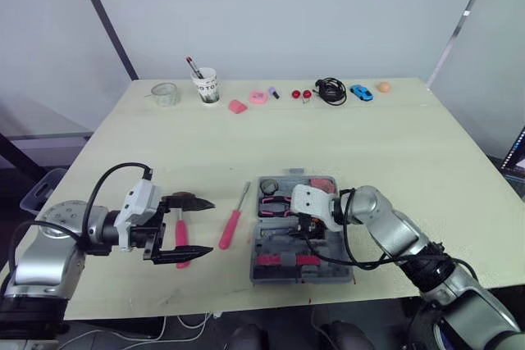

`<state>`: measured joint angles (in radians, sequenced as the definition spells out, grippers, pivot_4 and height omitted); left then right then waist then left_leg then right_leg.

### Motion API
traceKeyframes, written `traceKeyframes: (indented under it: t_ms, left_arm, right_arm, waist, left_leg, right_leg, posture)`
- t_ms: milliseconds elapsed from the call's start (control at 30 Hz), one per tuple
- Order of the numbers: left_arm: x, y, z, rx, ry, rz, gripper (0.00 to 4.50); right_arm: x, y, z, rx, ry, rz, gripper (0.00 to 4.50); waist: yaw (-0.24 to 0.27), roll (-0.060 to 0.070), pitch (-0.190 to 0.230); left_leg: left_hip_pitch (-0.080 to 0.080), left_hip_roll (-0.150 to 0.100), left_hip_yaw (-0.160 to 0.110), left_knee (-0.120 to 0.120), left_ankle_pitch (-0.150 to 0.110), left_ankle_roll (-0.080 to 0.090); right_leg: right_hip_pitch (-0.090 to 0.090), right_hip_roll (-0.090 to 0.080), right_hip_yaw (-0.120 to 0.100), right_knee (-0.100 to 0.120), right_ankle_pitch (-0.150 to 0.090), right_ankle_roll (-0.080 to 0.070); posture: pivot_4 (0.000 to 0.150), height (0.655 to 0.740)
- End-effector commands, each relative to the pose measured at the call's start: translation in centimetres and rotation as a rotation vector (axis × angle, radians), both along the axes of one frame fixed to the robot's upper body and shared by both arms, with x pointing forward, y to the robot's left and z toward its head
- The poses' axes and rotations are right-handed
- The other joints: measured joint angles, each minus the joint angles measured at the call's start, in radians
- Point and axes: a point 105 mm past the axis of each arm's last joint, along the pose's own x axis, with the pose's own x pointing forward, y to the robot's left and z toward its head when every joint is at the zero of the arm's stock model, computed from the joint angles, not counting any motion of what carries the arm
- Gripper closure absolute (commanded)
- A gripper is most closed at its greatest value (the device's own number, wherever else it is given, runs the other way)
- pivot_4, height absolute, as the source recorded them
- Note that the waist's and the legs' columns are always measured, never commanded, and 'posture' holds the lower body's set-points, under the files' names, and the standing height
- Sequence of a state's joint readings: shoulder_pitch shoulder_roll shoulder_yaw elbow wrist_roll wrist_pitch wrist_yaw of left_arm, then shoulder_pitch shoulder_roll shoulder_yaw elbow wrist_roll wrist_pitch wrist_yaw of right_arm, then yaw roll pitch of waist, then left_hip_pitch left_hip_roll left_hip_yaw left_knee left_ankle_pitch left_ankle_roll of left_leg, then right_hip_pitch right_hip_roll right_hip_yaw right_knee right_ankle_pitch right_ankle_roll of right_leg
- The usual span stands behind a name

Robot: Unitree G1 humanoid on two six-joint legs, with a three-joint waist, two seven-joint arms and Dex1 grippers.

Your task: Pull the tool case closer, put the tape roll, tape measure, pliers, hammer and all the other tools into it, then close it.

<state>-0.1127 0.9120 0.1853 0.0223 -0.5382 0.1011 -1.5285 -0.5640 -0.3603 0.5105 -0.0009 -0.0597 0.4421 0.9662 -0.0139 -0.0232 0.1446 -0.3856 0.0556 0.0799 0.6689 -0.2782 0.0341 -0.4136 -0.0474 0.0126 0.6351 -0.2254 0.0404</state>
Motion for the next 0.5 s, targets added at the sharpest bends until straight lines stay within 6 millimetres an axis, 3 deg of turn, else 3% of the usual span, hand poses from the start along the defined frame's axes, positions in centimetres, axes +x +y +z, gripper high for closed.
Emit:
traceKeyframes:
  t_ms: [33, 67, 133, 233, 267, 500]
  left_arm:
    - [-0.2, -0.2, 0.5, -0.005, -0.019, -0.036, 0.00]
    - [-0.2, -0.3, 0.5, -0.005, -0.019, -0.037, 0.00]
    - [-0.2, -0.3, 0.4, -0.004, -0.018, -0.039, 0.00]
    - [-0.2, -0.2, 0.4, -0.002, -0.018, -0.040, 0.00]
    - [-0.1, -0.2, 0.5, -0.003, -0.018, -0.039, 0.00]
    - [-0.2, -0.2, 0.4, -0.002, -0.018, -0.038, 0.00]
  right_arm:
    - [-0.1, -0.2, 0.9, 0.041, -0.031, 0.015, 1.59]
    - [-0.1, -0.2, 0.8, 0.041, -0.028, 0.013, 1.83]
    - [-0.2, -0.2, 0.2, 0.048, -0.015, 0.011, 2.88]
    - [-0.2, 0.0, -0.2, 0.060, -0.010, 0.007, 3.84]
    - [-0.3, 0.1, -0.3, 0.067, -0.004, 0.009, 4.37]
    - [-0.2, 0.1, -1.3, 0.075, 0.012, -0.001, 4.45]
  waist:
    - [0.000, 0.000, 0.000]
    - [0.000, 0.000, 0.000]
    - [0.000, 0.000, 0.000]
    - [0.000, 0.000, 0.000]
    - [0.000, 0.000, 0.000]
    - [0.000, 0.000, 0.000]
  left_leg:
    - [0.000, 0.000, 0.000, 0.000, 0.000, 0.000]
    - [0.000, 0.000, 0.000, 0.000, 0.000, 0.000]
    - [0.000, 0.000, 0.000, 0.000, 0.000, 0.000]
    - [0.000, 0.000, 0.000, 0.000, 0.000, 0.000]
    - [0.000, 0.000, 0.000, 0.000, 0.000, 0.000]
    - [0.000, 0.000, 0.000, 0.000, 0.000, 0.000]
  right_leg:
    - [0.000, 0.000, 0.000, 0.000, 0.000, 0.000]
    - [0.000, 0.000, 0.000, 0.000, 0.000, 0.000]
    - [0.000, 0.000, 0.000, 0.000, 0.000, 0.000]
    - [0.000, 0.000, 0.000, 0.000, 0.000, 0.000]
    - [0.000, 0.000, 0.000, 0.000, 0.000, 0.000]
    - [0.000, 0.000, 0.000, 0.000, 0.000, 0.000]
  posture:
    - [0.150, 0.7400]
    - [0.150, 0.7400]
    - [0.150, 0.7400]
    - [0.150, 0.7400]
    - [0.150, 0.7400]
    - [0.150, 0.7400]
